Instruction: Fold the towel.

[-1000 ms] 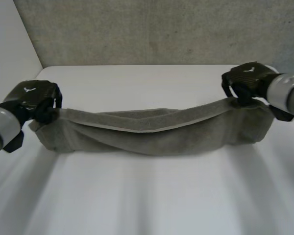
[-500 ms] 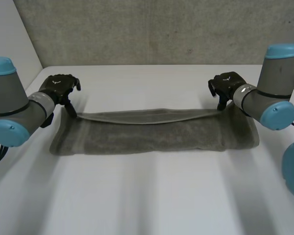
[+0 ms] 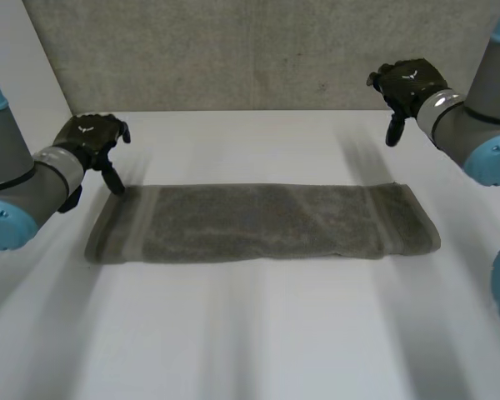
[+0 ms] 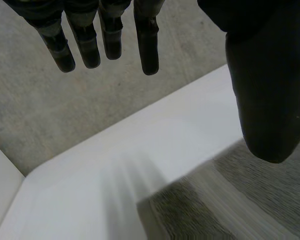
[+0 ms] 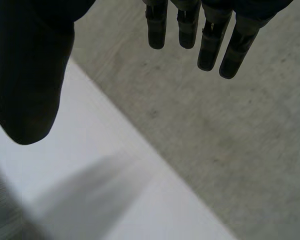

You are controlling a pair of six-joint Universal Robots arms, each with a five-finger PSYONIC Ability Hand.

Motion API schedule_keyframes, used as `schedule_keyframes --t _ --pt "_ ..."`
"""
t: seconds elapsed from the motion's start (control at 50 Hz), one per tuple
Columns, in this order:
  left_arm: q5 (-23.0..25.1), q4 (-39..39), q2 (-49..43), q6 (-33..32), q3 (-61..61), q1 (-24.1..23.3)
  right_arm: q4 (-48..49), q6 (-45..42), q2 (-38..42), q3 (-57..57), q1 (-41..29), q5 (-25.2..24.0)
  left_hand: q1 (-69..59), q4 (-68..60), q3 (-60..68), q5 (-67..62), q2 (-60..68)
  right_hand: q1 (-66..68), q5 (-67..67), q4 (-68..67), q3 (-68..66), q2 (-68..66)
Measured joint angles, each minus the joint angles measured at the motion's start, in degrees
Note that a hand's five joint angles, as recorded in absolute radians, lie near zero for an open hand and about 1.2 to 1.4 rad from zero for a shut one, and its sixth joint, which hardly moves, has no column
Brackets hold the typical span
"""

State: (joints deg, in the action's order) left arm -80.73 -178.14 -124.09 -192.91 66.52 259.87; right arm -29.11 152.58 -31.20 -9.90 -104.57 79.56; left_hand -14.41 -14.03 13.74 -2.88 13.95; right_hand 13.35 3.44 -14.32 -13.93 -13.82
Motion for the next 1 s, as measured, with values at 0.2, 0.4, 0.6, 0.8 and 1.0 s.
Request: schedule_keyframes --t 0.2,0.4,0.6,0.8,1.0 --pt "0.5 -3.0 7.0 -5.5 15.3 0.7 -11.6 0.7 -7.8 -16.3 2.5 -0.6 0.0 0.0 0.0 0.0 0.0 6.0 6.7 -5.0 -5.4 -5.4" --pt "0.5 -8.3 8.5 -12.3 24.5 2.8 3.7 0.9 -22.9 -50.8 8.3 -2.3 0.0 0.0 0.0 0.0 0.0 6.0 6.3 -5.0 -5.3 -5.3" --pt "0.5 -8.9 8.5 -11.9 25.9 2.5 23.2 0.8 -29.2 -73.0 9.4 -5.0 0.0 0.0 0.0 0.0 0.0 6.1 6.4 -5.1 -5.4 -5.4" --pt "0.5 -10.0 9.5 -11.5 26.8 2.4 30.7 0.0 -26.8 -77.4 9.7 -4.7 0.0 0.0 0.0 0.0 0.0 9.8 11.1 -9.7 -9.7 -9.6" --pt "1.0 -10.3 11.1 -8.1 27.0 2.6 33.2 -1.6 -23.8 -76.2 9.9 -4.2 0.0 0.0 0.0 0.0 0.0 32.5 31.6 -30.5 -30.8 -32.1"
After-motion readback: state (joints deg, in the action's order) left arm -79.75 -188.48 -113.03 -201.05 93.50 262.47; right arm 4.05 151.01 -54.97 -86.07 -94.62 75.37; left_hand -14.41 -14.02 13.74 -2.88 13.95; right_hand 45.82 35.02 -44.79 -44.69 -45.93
